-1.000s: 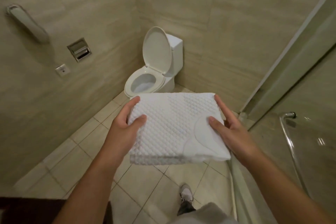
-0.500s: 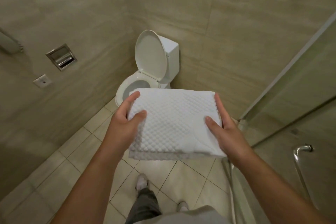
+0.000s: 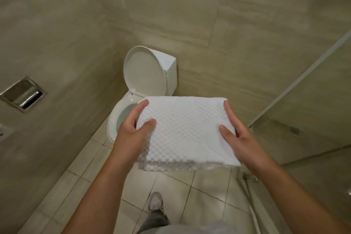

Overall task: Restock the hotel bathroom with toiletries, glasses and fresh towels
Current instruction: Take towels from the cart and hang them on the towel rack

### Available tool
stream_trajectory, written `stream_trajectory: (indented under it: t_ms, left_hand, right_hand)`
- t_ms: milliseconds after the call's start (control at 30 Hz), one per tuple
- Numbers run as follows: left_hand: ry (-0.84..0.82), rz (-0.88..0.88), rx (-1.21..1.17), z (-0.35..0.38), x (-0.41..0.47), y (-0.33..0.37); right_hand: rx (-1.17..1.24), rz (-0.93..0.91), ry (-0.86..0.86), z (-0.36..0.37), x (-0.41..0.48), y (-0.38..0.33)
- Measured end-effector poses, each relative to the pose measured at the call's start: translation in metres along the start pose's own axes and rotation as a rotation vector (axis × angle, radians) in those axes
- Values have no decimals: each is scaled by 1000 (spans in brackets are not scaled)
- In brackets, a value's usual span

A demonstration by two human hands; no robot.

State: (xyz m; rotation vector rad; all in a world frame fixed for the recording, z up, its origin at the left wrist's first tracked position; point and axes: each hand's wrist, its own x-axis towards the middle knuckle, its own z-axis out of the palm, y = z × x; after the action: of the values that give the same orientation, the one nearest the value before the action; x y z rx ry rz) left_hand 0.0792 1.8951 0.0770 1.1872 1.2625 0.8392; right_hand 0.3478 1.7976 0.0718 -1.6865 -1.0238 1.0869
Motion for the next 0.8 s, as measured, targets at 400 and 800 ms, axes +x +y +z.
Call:
stream_trajectory:
  t_ms: [400,800]
  left_hand:
    - [-93,32,67,-25,140,51]
    - [-163,-69,114,71,253,88]
  right_hand:
    - [81,48,-146,9,58,-53]
    - [-175,-130,-47,-67,148,-52]
